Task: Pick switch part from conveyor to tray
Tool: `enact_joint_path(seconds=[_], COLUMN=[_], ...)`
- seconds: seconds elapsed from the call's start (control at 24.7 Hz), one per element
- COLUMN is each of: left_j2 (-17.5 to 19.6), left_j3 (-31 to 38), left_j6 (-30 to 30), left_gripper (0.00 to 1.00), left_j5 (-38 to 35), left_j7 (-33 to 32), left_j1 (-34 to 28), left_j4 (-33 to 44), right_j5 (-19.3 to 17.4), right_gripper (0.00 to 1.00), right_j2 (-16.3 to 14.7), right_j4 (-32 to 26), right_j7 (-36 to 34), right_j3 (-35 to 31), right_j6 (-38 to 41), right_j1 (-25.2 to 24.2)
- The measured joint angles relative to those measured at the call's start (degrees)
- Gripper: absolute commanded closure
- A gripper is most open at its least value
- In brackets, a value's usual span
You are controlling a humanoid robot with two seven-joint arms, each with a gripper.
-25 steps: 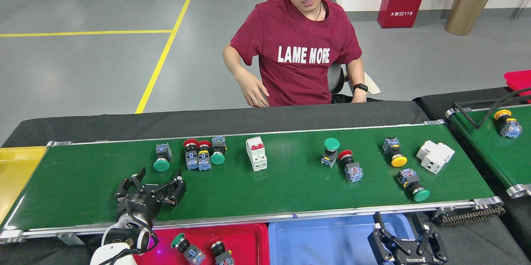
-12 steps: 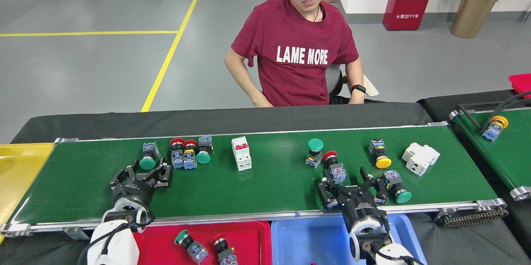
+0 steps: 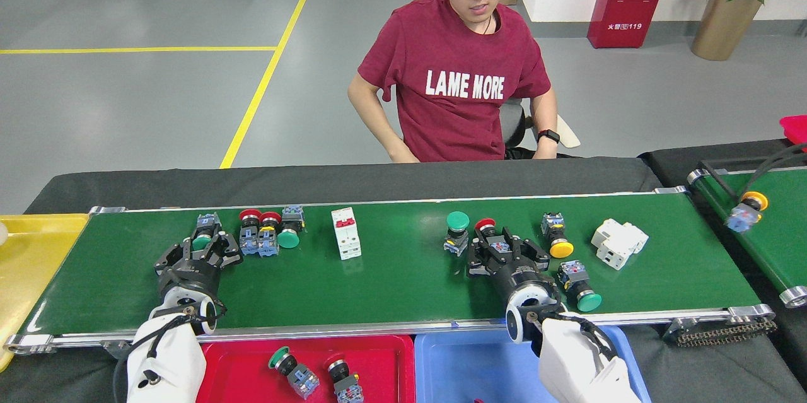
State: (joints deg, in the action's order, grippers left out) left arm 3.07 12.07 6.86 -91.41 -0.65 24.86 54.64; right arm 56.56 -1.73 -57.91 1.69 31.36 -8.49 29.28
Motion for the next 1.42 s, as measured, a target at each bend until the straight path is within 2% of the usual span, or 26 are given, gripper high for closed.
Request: enact_joint_path(seconds=[0.08, 0.2, 0.32, 0.37, 0.41, 0.45, 0.49, 0.53, 0.57, 0.69, 0.81, 0.89, 0.97, 1.05, 1.14, 1.22, 1.34, 1.42], left_j2=[0.4, 3.0, 5.1, 5.9, 6.5, 6.8, 6.8, 6.8, 6.7, 6.0, 5.6, 3.4, -0.4, -3.4, -3.3, -2.4, -0.7, 0.4], left_j3=[0.0, 0.1, 0.1, 0.1, 0.2, 0.4, 0.7, 1.1, 1.4, 2.3, 4.2, 6.6, 10.4, 13.2, 13.9, 13.9, 13.9, 13.0], left_j6=[4.9, 15.3, 28.5, 31.8, 34.0, 35.4, 36.4, 37.0, 37.2, 37.8, 37.9, 37.9, 38.3, 33.1, 25.2, 20.9, 18.5, 18.0], left_gripper=[0.92, 0.91, 0.87, 0.79, 0.63, 0.4, 0.2, 0.08, 0.0, 0.0, 0.0, 0.0, 0.0, 0.0, 0.0, 0.0, 0.0, 0.0], left_j5=[0.5, 2.1, 5.4, 6.5, 7.6, 8.5, 9.1, 9.3, 9.3, 9.4, 9.4, 9.4, 9.4, 9.3, 9.3, 9.2, 8.2, 5.6], left_j7=[0.0, 0.1, 0.2, 0.2, 0.2, 0.2, 0.2, 0.0, 0.0, 0.0, -0.1, -0.1, -0.1, -0.1, -0.3, -0.3, -0.2, -0.1], left_j1=[-5.0, -15.3, -26.4, -29.9, -32.9, -35.9, -38.0, -39.7, -40.6, -41.6, -42.0, -42.0, -42.0, -41.5, -41.1, -40.9, -38.0, -33.4], left_j4=[8.4, 21.0, 31.7, 34.5, 36.8, 38.9, 40.3, 41.4, 41.9, 42.2, 42.1, 42.3, 42.7, 42.8, 42.8, 42.8, 42.0, 38.9], right_j5=[-3.3, -7.9, -9.2, -9.2, -9.2, -9.2, -9.1, -8.9, -8.5, -6.5, -6.3, -6.3, -6.3, -6.3, -6.0, -5.0, -4.5, -4.5], right_gripper=[0.87, 0.83, 0.78, 0.76, 0.7, 0.63, 0.45, 0.18, 0.02, 0.02, 0.02, 0.02, 0.02, 0.05, 0.06, 0.05, 0.03, 0.03], right_j2=[-2.8, -9.8, -13.7, -14.0, -14.0, -14.0, -13.9, -13.4, -12.3, -7.9, -7.8, -8.6, -9.3, -10.2, -11.2, -12.3, -15.4, -16.6], right_j4=[-6.8, -19.1, -29.1, -31.1, -32.6, -33.3, -33.5, -33.6, -33.6, -33.7, -33.6, -33.7, -33.7, -33.7, -33.7, -33.7, -33.3, -33.2], right_j7=[0.2, 0.3, 0.5, 0.5, 0.4, 0.4, 0.3, 0.2, 0.2, 2.6, 3.7, 3.9, 3.9, 4.2, 2.7, -0.1, -5.1, -8.3], right_j3=[0.1, 0.1, 0.1, 0.2, 0.2, 0.4, 0.8, 1.5, 2.9, 7.6, 8.1, 6.8, 3.3, -0.9, -5.2, -7.7, -8.4, -8.5], right_j6=[3.9, 12.4, 22.6, 25.2, 27.6, 29.8, 31.3, 32.1, 32.5, 31.7, 30.2, 29.7, 29.4, 29.1, 27.2, 22.5, 11.2, 4.7], right_j1=[-3.1, -10.1, -17.6, -19.3, -20.6, -21.1, -21.2, -21.2, -21.2, -21.2, -21.2, -21.2, -21.2, -21.2, -21.5, -22.7, -24.0, -25.2])
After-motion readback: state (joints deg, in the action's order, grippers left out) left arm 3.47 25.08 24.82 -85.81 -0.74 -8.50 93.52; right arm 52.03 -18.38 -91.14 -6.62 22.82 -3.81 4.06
